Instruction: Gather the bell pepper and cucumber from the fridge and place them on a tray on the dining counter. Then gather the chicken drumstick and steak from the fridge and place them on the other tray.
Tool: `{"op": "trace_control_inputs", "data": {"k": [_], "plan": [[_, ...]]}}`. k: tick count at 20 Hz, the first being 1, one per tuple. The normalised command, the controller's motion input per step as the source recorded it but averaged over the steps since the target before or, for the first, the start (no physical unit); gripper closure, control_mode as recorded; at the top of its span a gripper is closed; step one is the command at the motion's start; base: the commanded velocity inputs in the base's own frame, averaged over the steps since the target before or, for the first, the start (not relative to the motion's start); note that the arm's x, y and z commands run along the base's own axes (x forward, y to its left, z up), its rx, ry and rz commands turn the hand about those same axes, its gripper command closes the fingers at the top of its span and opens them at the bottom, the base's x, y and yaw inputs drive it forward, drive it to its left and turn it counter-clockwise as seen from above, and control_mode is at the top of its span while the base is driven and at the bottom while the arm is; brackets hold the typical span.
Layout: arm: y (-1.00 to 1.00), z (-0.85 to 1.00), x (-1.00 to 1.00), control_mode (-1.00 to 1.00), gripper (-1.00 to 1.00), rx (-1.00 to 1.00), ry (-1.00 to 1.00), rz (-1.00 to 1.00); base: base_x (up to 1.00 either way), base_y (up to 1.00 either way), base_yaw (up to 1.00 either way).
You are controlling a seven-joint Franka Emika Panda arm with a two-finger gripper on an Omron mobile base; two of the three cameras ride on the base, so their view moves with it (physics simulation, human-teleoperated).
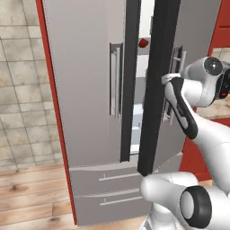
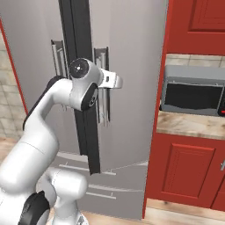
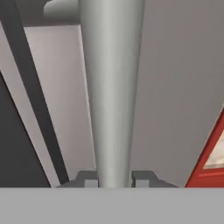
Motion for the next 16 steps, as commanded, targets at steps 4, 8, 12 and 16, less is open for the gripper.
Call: {"op": "trace_control_inputs", "data": {"k": [4,8,12,16], "plan": [[-0.61,0.0,-1.0,-1.0,1.0,0.0,-0.11,-0.03,0.0,0.0,0.0],[-0.39,0.0,-0.51,-1.0,1.0,0.0,-0.03,-0.04,0.0,0.0,0.0],[-0.04,-0.13,0.0,-1.0,-1.0,-0.01,0.07,0.0,0.0,0.0,0.0],[0.0,0.05,-0.41,-1.0,-1.0,0.0,0.04,0.0,0.0,0.0,0.0]]}}
